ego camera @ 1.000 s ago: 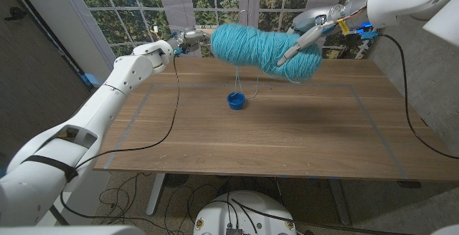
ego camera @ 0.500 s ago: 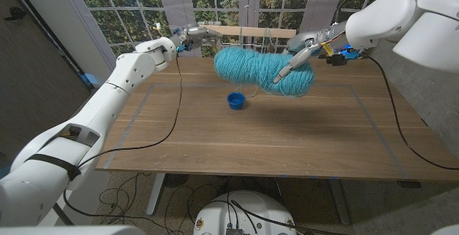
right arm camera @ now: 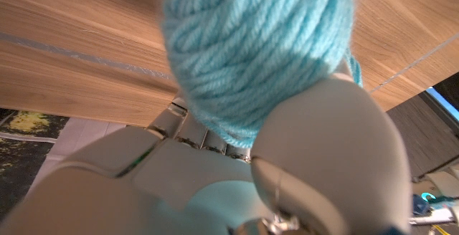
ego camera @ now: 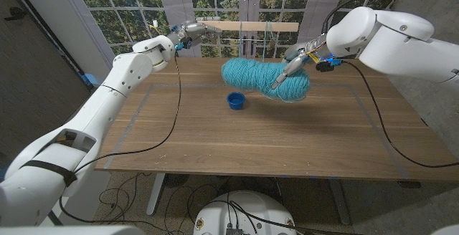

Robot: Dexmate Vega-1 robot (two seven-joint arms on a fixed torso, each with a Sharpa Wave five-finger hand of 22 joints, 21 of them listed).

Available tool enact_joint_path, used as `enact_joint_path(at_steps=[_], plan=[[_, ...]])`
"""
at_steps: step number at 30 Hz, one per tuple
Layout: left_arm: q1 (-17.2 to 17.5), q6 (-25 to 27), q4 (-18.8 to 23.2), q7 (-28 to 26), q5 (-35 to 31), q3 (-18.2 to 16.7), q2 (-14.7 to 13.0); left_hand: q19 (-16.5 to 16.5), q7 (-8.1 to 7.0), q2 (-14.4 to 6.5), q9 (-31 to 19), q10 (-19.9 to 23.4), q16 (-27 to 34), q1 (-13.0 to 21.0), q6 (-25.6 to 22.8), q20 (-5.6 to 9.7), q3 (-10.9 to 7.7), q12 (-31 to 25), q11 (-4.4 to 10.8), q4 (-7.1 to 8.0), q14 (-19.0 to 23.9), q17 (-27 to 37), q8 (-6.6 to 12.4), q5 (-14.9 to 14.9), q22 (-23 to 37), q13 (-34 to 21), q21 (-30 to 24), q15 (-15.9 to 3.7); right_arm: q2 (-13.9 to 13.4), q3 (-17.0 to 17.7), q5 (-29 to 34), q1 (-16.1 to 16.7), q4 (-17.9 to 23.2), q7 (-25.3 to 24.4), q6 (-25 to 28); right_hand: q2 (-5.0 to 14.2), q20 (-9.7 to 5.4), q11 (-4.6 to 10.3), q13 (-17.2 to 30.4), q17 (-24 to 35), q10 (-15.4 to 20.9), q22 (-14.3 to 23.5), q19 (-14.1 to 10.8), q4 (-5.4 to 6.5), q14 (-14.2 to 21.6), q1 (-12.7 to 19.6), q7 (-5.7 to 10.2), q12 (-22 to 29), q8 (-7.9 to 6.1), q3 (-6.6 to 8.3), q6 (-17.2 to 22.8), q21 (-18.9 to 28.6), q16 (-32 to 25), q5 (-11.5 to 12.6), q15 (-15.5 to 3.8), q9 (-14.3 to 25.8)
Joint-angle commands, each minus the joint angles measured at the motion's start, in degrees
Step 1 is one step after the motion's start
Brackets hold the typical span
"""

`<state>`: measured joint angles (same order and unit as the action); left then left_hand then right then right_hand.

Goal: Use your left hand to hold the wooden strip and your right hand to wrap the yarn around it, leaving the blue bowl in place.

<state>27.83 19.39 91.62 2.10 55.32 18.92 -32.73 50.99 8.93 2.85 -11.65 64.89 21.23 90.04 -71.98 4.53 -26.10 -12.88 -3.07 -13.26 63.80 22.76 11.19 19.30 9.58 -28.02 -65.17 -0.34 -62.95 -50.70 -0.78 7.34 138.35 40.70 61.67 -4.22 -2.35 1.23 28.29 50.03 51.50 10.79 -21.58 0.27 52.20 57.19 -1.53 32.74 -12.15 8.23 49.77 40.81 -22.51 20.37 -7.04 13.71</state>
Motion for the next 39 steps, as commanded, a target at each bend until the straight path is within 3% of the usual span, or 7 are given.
enact_joint_path(at_steps=[1, 11, 16, 24, 39], plan=[[1.66, -0.65, 3.88, -1.46, 1.18, -1.21, -1.14, 2.97, 0.3, -0.5, -0.25, 0.03, 0.43, -0.06, -0.16, 6.54, -3.9, -0.15, 0.51, 3.23, 6.36, 0.29, -0.06, 0.3, 0.21, -0.21, -0.44, -6.39, 2.55, -3.98, 1.58, -1.25, -5.24, -1.9, 1.57, 13.57, -2.78, 4.61, 0.15, 0.27, 5.21, 0.17, 0.17, 1.16, 0.04, 14.0, 8.7, 0.23, -0.19, 0.82, 9.26, 0.02, 0.09, 0.16, -5.26, 0.05], [2.86, -0.99, 5.72, -1.37, 2.69, -2.26, -2.3, 3.04, 0.19, -0.55, -0.25, -0.17, 0.39, -0.17, -0.39, 6.52, -3.9, -0.19, 0.59, 3.29, 6.34, 0.27, 0.02, 0.33, 0.23, -0.47, -0.46, -6.42, 4.14, -1.45, 0.88, 3.42, -10.75, -10.73, 2.01, 13.61, -2.87, 4.52, 0.18, 0.1, 5.27, 0.1, 0.58, 1.24, -0.44, 14.26, 9.19, 0.0, -0.21, 0.79, 9.45, -0.05, 0.56, 0.21, -5.41, -0.05], [3.72, -2.02, 6.58, -1.06, 3.27, -2.72, -2.46, 3.05, 0.21, -0.56, -0.25, -0.18, 0.39, -0.19, -0.28, 6.52, -3.91, -0.18, 0.51, 3.28, 6.36, 0.26, -0.04, 0.37, 0.22, -0.48, -0.43, -6.42, 5.33, 1.75, -0.74, 6.96, -14.93, -16.45, 0.29, 13.59, -2.81, 4.93, 0.35, 0.11, 5.48, 0.06, 0.73, 1.3, -0.34, 14.33, 9.34, 0.05, -0.17, 0.71, 9.43, -0.08, 0.59, 0.21, -5.41, -0.11], [5.01, -2.12, 7.52, -1.35, 4.38, -3.59, -3.48, 3.09, 0.17, -0.56, -0.25, -0.02, 0.41, -0.24, -0.43, 6.53, -3.92, -0.23, 0.53, 3.28, 6.34, 0.32, 0.01, 0.4, 0.23, -0.5, -0.44, -6.48, 8.05, -1.84, 3.14, 5.29, -19.57, -20.96, 2.49, 13.59, -2.69, 4.98, 0.54, 0.19, 5.35, 0.01, 1.01, 1.39, -0.26, 14.4, 9.46, -0.05, -0.14, 0.6, 9.45, -0.15, 0.59, 0.2, -5.44, -0.17], [7.84, -2.88, 8.76, -1.5, 5.68, -4.98, -5.43, 3.06, 0.19, -0.57, -0.26, 0.04, 0.41, -0.29, -0.35, 6.53, -3.95, -0.17, 0.68, 3.27, 6.35, 0.33, -0.04, 0.46, 0.21, -0.42, -0.35, -6.51, 13.64, -4.2, 10.33, 5.13, -28.29, -32.96, 2.77, 13.58, -2.41, 5.53, 0.87, -0.24, 5.44, -0.11, 1.8, 1.64, -1.57, 14.64, 9.84, -0.21, -0.17, 0.49, 9.72, -0.41, 1.75, 0.27, -5.47, -0.32]])
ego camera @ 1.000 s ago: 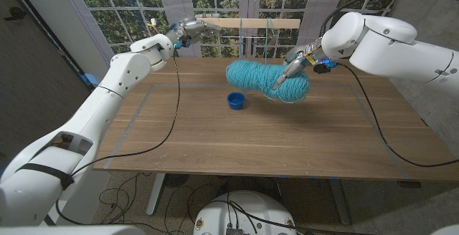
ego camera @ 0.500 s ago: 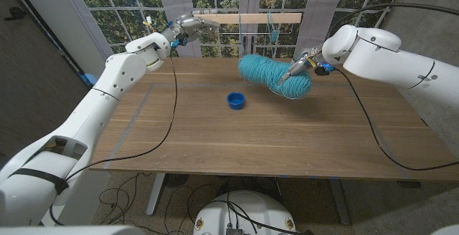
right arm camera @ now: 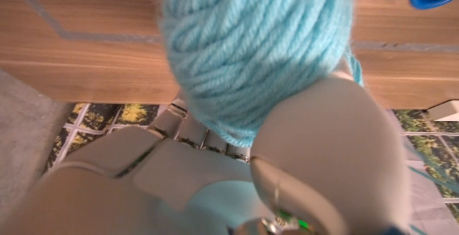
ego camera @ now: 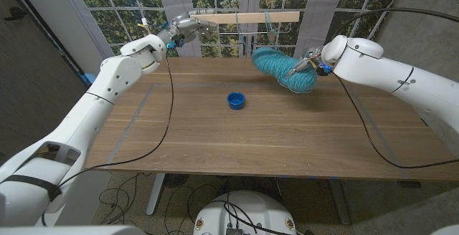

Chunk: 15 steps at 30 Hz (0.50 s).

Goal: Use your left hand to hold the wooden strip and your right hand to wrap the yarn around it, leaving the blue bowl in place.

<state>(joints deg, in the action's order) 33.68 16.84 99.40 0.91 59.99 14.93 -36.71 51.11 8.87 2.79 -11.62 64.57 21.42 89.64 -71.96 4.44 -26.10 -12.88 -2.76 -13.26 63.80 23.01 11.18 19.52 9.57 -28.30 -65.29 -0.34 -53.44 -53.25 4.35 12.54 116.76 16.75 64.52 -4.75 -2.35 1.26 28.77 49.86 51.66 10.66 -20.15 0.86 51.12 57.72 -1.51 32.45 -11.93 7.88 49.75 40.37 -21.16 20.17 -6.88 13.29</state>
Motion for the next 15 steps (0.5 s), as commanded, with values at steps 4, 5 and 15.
enact_joint_path(at_steps=[4, 5, 15], plan=[[2.68, -0.57, 1.26, -0.42, 1.57, -1.47, -1.68, 2.94, 0.1, -0.49, -0.29, 0.27, 0.25, 0.13, -0.31, 6.64, -3.97, -0.18, 0.21, 3.24, 6.33, 0.15, -0.07, 0.26, 0.21, -0.23, -0.21, -6.6, 5.65, -0.93, 6.79, 0.47, -8.51, -12.37, -1.23, 14.12, -2.34, 5.61, 0.41, -0.09, 5.54, 0.0, 0.44, 1.08, -0.42, 14.2, 9.96, 0.12, -0.4, 0.82, 9.82, 0.0, 0.46, 0.48, -5.67, 0.06], [2.82, -0.53, 1.5, -0.61, 1.48, -1.52, -1.91, 2.94, 0.13, -0.5, -0.29, 0.22, 0.23, 0.11, -0.31, 6.63, -3.96, -0.17, 0.26, 3.25, 6.31, 0.13, -0.07, 0.26, 0.22, -0.26, -0.21, -6.59, 5.93, -0.94, 7.13, 0.34, -8.94, -12.71, -1.61, 14.04, -2.32, 5.71, 0.45, -0.11, 5.42, -0.01, 0.48, 1.03, -0.48, 14.28, 10.03, 0.07, -0.41, 0.8, 9.88, -0.02, 0.53, 0.49, -5.75, 0.05], [3.15, 0.0, 0.64, 3.44, 2.55, -1.63, -3.82, 3.01, 0.14, -0.53, -0.29, 0.15, 0.21, 0.02, -0.27, 6.65, -3.97, -0.16, 0.34, 3.28, 6.32, 0.12, -0.09, 0.31, 0.23, -0.34, -0.22, -6.57, 8.8, 1.17, 12.39, 1.42, -10.75, -20.48, -4.69, 14.01, -2.29, 6.11, 0.47, -0.4, 5.4, -0.07, 0.62, 1.22, -0.94, 14.42, 10.39, -0.15, -0.39, 0.7, 10.01, -0.1, 1.18, 0.59, -5.81, -0.06]])
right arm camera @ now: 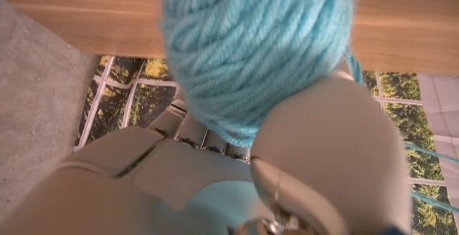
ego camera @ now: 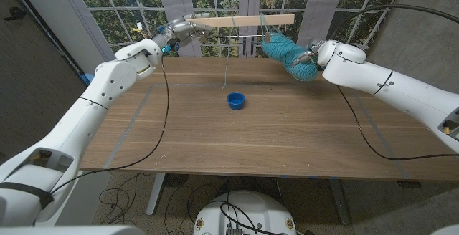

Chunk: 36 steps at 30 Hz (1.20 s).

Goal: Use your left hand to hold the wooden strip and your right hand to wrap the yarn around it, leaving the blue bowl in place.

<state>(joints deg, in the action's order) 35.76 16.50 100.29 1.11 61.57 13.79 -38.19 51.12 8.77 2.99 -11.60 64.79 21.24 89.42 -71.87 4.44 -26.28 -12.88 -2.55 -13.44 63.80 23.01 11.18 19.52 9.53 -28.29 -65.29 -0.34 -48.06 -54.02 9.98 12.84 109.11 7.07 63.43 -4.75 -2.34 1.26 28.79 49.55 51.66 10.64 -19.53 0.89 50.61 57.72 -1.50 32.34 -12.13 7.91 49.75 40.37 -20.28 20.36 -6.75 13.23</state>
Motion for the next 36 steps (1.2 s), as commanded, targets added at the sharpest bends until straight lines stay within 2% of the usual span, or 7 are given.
enact_joint_path(at_steps=[1, 11, 20, 26, 28, 29, 36], plan=[[1.17, 0.39, -0.2, 3.25, 0.99, -0.56, -2.5, 3.01, 0.26, -0.74, -0.31, -0.06, 0.41, 0.23, -0.36, 6.65, -3.79, -0.16, 0.13, 3.46, 6.34, 0.15, -0.08, 0.32, 0.27, -0.34, -0.22, -6.57, 3.61, 2.25, 7.2, 1.28, -3.08, -11.41, -4.07, 14.0, -2.31, 6.11, 0.43, -0.09, 5.41, -0.05, 0.0, 1.19, -0.44, 14.43, 10.4, -0.05, -0.19, 0.68, 9.99, -0.1, 0.32, 0.4, -5.95, -0.01], [1.99, 0.13, -0.98, 4.74, 1.37, -0.86, -3.32, 3.04, 0.26, -0.79, -0.32, -0.13, 0.33, 0.15, -0.26, 6.65, -3.82, -0.11, 0.06, 3.46, 6.29, 0.07, -0.11, 0.38, 0.27, -0.34, -0.19, -6.57, 4.26, 3.2, 12.28, 1.04, -1.94, -12.88, -7.53, 13.54, -2.63, 6.86, 0.17, -0.79, 5.62, -0.09, -0.43, 1.37, -2.1, 14.57, 11.08, -0.37, -0.21, 0.34, 10.27, 0.04, 1.88, 0.52, -6.07, -0.12], [2.65, 0.19, -1.57, 5.02, 1.41, -0.99, -3.82, 3.11, 0.25, -0.84, -0.32, -0.26, 0.36, 0.04, -0.13, 6.67, -3.84, -0.1, 0.16, 3.48, 6.23, 0.18, -0.15, 0.43, 0.28, -0.46, -0.21, -6.66, 3.79, 2.38, 20.1, -0.47, 0.95, -11.0, -8.59, 13.36, -3.33, 7.25, -0.15, -1.7, 5.76, -0.09, -1.44, 1.74, -3.22, 14.53, 11.71, -0.68, -0.23, -0.05, 10.55, 0.45, 3.45, 0.73, -6.13, -0.23], [2.3, 0.79, -1.85, 3.71, -0.19, -0.16, -4.41, 3.07, 0.19, -0.81, -0.32, -0.19, 0.39, 0.07, -0.21, 6.67, -3.88, -0.02, 0.21, 3.42, 6.25, 0.23, -0.11, 0.49, 0.26, -0.3, -0.14, -6.69, 4.21, 3.29, 25.09, 0.21, 3.08, -11.13, -9.67, 13.4, -3.58, 7.75, -0.42, -2.15, 5.98, -0.08, -1.64, 1.89, -3.56, 14.62, 12.05, -0.86, -0.18, -0.18, 10.53, 0.56, 4.13, 0.86, -6.22, -0.29], [1.77, 1.27, -3.11, 4.8, 0.58, 0.13, -3.89, 3.09, 0.16, -0.83, -0.33, -0.21, 0.34, 0.02, -0.13, 6.66, -3.88, -0.06, 0.27, 3.45, 6.26, 0.14, -0.14, 0.5, 0.26, -0.39, -0.16, -6.64, 4.36, 3.81, 26.49, 0.52, 3.81, -11.02, -10.23, 13.48, -3.61, 7.78, -0.42, -2.3, 5.9, -0.08, -1.61, 1.93, -3.57, 14.68, 12.2, -0.94, -0.16, -0.19, 10.52, 0.56, 4.32, 0.92, -6.26, -0.31], [1.66, 1.48, -2.61, 3.4, -0.73, 0.58, -4.32, 3.09, 0.19, -0.83, -0.33, -0.19, 0.31, 0.02, -0.16, 6.66, -3.89, -0.09, 0.24, 3.45, 6.24, 0.11, -0.12, 0.51, 0.26, -0.43, -0.15, -6.63, 4.51, 4.03, 27.29, 0.68, 4.2, -10.94, -10.26, 13.5, -3.65, 8.12, -0.45, -2.4, 5.92, -0.08, -1.64, 1.97, -3.59, 14.72, 12.19, -0.98, -0.16, -0.22, 10.54, 0.58, 4.46, 0.96, -6.26, -0.32], [1.05, 1.92, -4.28, 3.31, -1.19, 1.22, -3.69, 3.07, 0.29, -0.79, -0.33, -0.23, 0.35, 0.03, -0.09, 6.65, -3.92, -0.06, 0.13, 3.4, 6.28, 0.17, -0.14, 0.56, 0.25, -0.43, -0.1, -6.65, 4.86, 5.2, 33.06, 1.75, 6.58, -9.57, -11.28, 13.53, -3.9, 8.19, -0.4, -2.79, 6.08, -0.08, -1.65, 2.18, -3.54, 14.75, 12.43, -1.01, -0.16, -0.37, 10.64, 0.59, 4.92, 1.09, -6.27, -0.4]])
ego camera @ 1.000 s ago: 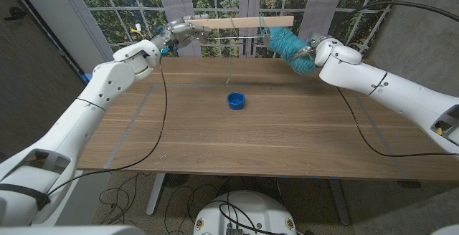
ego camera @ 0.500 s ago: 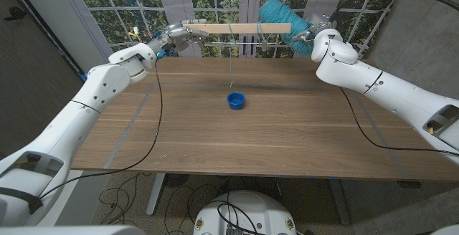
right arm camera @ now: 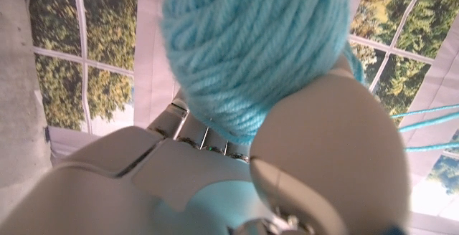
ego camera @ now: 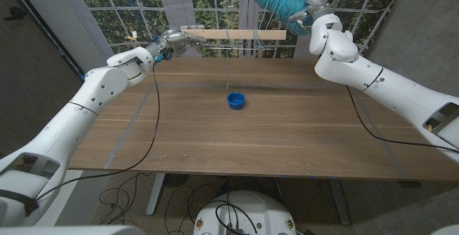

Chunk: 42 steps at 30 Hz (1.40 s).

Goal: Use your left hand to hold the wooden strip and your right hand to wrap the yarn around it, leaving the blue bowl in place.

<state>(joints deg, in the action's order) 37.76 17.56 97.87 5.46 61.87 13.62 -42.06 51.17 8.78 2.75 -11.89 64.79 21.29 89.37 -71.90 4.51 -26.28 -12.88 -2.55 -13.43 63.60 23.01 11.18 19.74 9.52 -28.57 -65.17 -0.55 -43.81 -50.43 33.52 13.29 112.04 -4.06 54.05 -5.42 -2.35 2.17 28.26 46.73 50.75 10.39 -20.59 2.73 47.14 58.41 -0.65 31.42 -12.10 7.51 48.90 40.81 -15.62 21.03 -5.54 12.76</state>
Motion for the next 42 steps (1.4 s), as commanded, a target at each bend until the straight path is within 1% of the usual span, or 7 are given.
enact_joint_path(at_steps=[1, 8, 15, 28, 32, 36, 42], plan=[[-1.13, 0.85, -1.89, -1.04, -2.14, 1.66, -0.09, 3.02, 0.27, -0.57, -0.03, -0.25, 0.28, 0.07, 0.0, 6.59, -3.93, -0.07, 0.13, 3.41, 6.47, 0.14, -0.17, 0.34, 0.27, -0.19, -0.22, -6.42, 0.68, 1.82, 10.36, 1.54, 3.94, 1.71, -2.04, 14.2, -3.92, 7.32, 0.12, -0.03, 7.01, 0.16, -0.58, 0.36, -0.05, 14.07, 11.64, -0.11, -0.2, 0.0, 11.53, 0.15, 0.33, 0.45, -7.5, 0.07], [-1.65, 1.34, -2.9, -2.43, -2.89, 1.83, 0.27, 3.04, 0.19, -0.58, -0.04, -0.17, 0.24, 0.06, -0.07, 6.59, -3.96, -0.05, 0.13, 3.41, 6.47, 0.09, -0.12, 0.38, 0.27, -0.13, -0.21, -6.39, 0.89, 4.25, 15.2, 3.99, 6.37, 2.8, -2.9, 14.19, -4.01, 7.55, 0.24, -0.34, 7.21, 0.16, -0.52, 0.5, 0.02, 14.17, 11.98, -0.09, -0.2, -0.13, 11.62, 0.13, 0.7, 0.57, -7.58, 0.0], [-2.24, 1.63, -3.29, -4.63, -4.66, 2.3, 0.49, 3.07, 0.29, -0.55, -0.04, -0.23, 0.21, 0.06, -0.13, 6.59, -3.96, -0.05, 0.22, 3.38, 6.49, 0.03, -0.1, 0.41, 0.28, -0.18, -0.21, -6.39, 0.53, 6.74, 19.34, 6.19, 10.04, 7.51, -2.19, 14.25, -4.05, 8.15, 0.3, -0.72, 7.43, 0.15, -0.43, 0.68, 0.15, 14.36, 12.17, -0.18, -0.17, -0.29, 11.63, 0.1, 1.15, 0.74, -7.6, -0.07], [-3.8, 1.83, -5.25, -5.23, -5.97, 2.92, 1.75, 3.09, 0.22, -0.52, -0.04, -0.18, 0.26, 0.07, -0.06, 6.58, -4.01, -0.1, 0.15, 3.37, 6.5, 0.14, -0.12, 0.48, 0.28, -0.28, -0.16, -6.46, -2.55, 11.94, 25.04, 10.72, 20.21, 23.1, 0.09, 14.32, -3.98, 8.29, 0.39, -1.1, 7.4, 0.16, -0.23, 1.03, 0.38, 14.51, 12.31, -0.5, -0.04, -0.63, 11.34, 0.03, 1.61, 0.9, -7.65, -0.14], [-3.63, 1.76, -4.64, -6.28, -6.55, 2.78, 1.74, 3.12, 0.24, -0.48, -0.04, -0.13, 0.2, 0.07, -0.12, 6.59, -4.02, -0.07, 0.2, 3.36, 6.47, 0.06, -0.1, 0.5, 0.28, -0.21, -0.17, -6.44, -3.89, 13.34, 26.41, 12.08, 23.21, 28.68, 0.08, 14.36, -3.97, 8.24, 0.45, -1.15, 7.39, 0.16, -0.2, 1.05, 0.42, 14.63, 12.24, -0.55, -0.02, -0.69, 11.27, 0.02, 1.69, 0.94, -7.67, -0.14], [-3.43, 1.88, -4.25, -7.54, -7.07, 2.55, 1.65, 3.15, 0.23, -0.46, -0.03, -0.17, 0.22, 0.07, -0.13, 6.59, -4.02, -0.01, 0.19, 3.35, 6.51, 0.08, -0.09, 0.52, 0.29, -0.15, -0.17, -6.44, -5.1, 13.74, 31.4, 13.45, 25.85, 35.02, 1.07, 14.34, -3.95, 8.19, 0.34, -1.15, 7.43, 0.17, -0.2, 1.14, 0.52, 14.64, 12.17, -0.7, 0.01, -0.84, 11.16, 0.02, 1.71, 0.95, -7.64, -0.14], [-2.89, 2.3, -2.9, -10.4, -8.46, 2.55, 1.33, 3.17, 0.2, -0.46, -0.03, -0.2, 0.2, 0.01, -0.11, 6.57, -4.02, -0.02, 0.04, 3.38, 6.48, 0.07, -0.1, 0.56, 0.29, -0.2, -0.17, -6.45, -4.83, 16.48, 35.37, 16.52, 28.01, 41.83, 0.46, 14.42, -3.87, 8.15, 0.28, -1.13, 7.49, 0.18, -0.16, 1.2, 0.65, 14.76, 12.15, -0.85, 0.05, -0.97, 10.99, 0.02, 1.72, 0.96, -7.67, -0.11]])
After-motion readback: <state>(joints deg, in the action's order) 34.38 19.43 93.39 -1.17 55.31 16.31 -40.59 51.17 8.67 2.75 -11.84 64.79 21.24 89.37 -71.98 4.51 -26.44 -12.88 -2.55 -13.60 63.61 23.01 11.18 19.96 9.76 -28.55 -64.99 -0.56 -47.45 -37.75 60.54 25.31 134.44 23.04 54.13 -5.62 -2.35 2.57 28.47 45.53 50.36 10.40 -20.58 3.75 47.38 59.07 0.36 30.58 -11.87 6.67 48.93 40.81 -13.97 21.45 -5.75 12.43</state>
